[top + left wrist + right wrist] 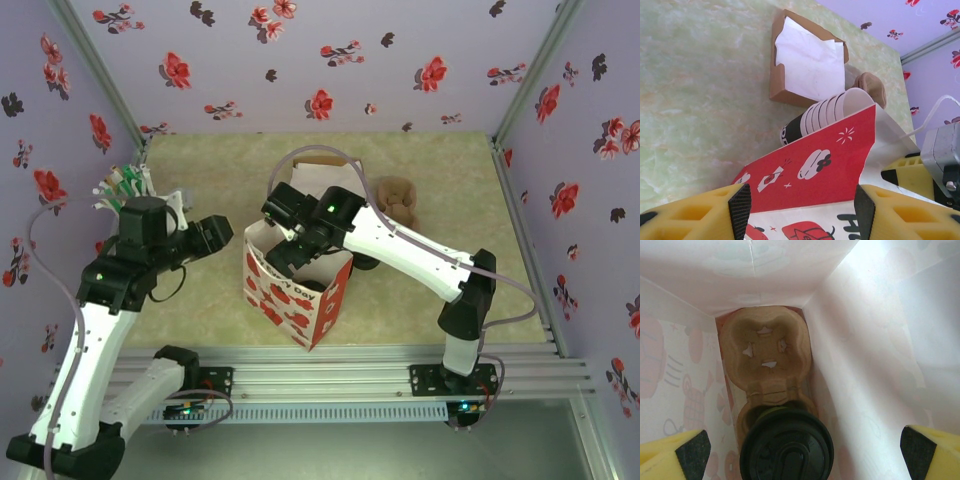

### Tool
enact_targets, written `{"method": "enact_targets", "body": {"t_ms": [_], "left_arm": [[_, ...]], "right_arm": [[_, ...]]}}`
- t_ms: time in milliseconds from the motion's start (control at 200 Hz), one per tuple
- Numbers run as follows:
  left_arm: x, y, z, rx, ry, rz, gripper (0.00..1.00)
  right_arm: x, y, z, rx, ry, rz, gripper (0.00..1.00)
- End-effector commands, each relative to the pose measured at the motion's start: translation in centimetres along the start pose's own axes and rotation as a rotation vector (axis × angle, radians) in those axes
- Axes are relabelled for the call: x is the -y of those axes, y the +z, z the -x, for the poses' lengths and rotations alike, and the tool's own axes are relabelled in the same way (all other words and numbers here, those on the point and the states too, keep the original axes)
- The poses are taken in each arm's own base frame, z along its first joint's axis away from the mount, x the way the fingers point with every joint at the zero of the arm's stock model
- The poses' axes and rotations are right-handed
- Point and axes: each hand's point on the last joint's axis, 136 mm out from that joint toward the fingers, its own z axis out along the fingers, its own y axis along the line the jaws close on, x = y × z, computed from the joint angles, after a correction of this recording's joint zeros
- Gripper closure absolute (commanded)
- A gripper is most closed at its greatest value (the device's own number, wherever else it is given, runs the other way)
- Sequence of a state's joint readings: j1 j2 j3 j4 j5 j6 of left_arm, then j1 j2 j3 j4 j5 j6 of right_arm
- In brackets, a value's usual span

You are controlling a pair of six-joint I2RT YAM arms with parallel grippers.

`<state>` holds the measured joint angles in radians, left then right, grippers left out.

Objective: Pack the takeout coffee

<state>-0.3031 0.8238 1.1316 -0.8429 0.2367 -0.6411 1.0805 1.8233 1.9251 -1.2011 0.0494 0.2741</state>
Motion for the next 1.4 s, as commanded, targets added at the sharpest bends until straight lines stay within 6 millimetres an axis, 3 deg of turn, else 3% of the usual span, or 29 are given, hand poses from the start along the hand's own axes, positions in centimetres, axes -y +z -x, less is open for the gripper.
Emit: {"method": "enact_targets", "body": {"t_ms": [0, 260, 535, 780, 950, 1395], "left_arm": [[-0.1, -1.0, -1.0, -0.003, -0.015, -0.01, 0.42], [-2.5, -2.6, -5.4, -0.064, -0.062, 0.023, 0.5], [-3.4, -0.8, -9.5, -0.145, -0.172, -0.056, 0.52], [-2.0, 1.1, -10.3, -0.149, -0.192, -0.15, 0.53], [-1.6, 1.3, -10.2, -0.14, -0.177, -0.153, 0.53], [-2.3, 3.3, -10.2, -0.13, -0.173, -0.121, 0.52]], "right_arm": [[-0.1, -2.4, 0.9, 0.07, 0.024, -0.003, 0.01], [-0.1, -2.6, 1.2, 0.088, 0.027, -0.013, 0.01], [0.0, -2.6, 2.1, 0.106, 0.041, -0.033, 0.01], [-0.5, -4.8, 3.0, 0.173, 0.053, -0.008, 0.01], [-0.8, -6.8, 3.3, 0.23, 0.067, 0.021, 0.01], [-1.2, -13.2, 2.8, 0.426, 0.099, 0.142, 0.01]]}}
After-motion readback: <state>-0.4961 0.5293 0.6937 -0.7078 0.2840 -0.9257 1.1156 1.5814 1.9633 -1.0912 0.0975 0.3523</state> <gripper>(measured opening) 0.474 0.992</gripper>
